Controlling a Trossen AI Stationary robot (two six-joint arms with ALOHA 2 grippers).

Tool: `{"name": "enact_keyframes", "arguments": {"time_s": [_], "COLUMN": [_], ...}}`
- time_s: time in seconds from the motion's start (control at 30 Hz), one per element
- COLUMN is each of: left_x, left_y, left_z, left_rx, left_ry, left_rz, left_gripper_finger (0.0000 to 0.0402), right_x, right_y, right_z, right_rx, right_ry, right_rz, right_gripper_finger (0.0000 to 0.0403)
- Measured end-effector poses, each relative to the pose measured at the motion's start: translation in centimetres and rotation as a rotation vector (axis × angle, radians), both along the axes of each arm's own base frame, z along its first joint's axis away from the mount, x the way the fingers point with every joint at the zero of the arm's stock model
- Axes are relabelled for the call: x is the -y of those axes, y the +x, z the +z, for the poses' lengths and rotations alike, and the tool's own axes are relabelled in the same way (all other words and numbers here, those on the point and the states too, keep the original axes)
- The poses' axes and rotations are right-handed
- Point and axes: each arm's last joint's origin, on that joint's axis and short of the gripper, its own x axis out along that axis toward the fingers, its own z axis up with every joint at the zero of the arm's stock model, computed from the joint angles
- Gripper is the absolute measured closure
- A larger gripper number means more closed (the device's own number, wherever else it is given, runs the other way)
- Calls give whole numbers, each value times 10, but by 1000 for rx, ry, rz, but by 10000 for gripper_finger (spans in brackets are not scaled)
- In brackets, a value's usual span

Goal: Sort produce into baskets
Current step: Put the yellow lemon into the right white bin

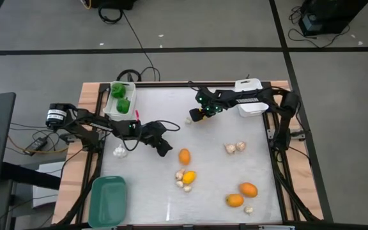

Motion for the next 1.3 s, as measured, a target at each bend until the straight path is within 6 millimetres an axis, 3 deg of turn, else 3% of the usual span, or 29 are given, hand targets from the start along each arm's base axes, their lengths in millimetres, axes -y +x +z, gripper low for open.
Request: {"name": "enact_keyframes", "arguments": {"time_s": [0.23, 0.4, 0.57, 0.7, 0.97, 1.13, 1.3], "left_x": [0, 0, 0, 0, 0, 0, 0], "left_y": [-1, -1, -1, -1, -1, -1, -1], "left_z": [-1, -1, -1, -1, -1, -1, -1], "left_rx": [-19, -19, -16, -16, -16, -17, -17], "left_ry": [-8, -9, -9, -10, -14, -17, -17], "left_rz": [-8, -8, -7, -6, -3, 1, 1], "left_gripper_finger": [149, 149, 149, 149, 149, 149, 149], "right_x": [10, 26, 38, 47, 59, 63, 64], "right_y": [-27, -70, -120, -148, -185, -199, -199], "right_z": [49, 88, 111, 116, 108, 98, 92], "right_rx": [65, 28, -78, -148, -334, -343, -317], "right_ry": [-37, -127, -181, -155, -115, -65, -62], "right_rz": [-2, -87, -180, -227, -329, -352, -376], "right_gripper_finger": [171, 170, 172, 172, 172, 172, 172]}}
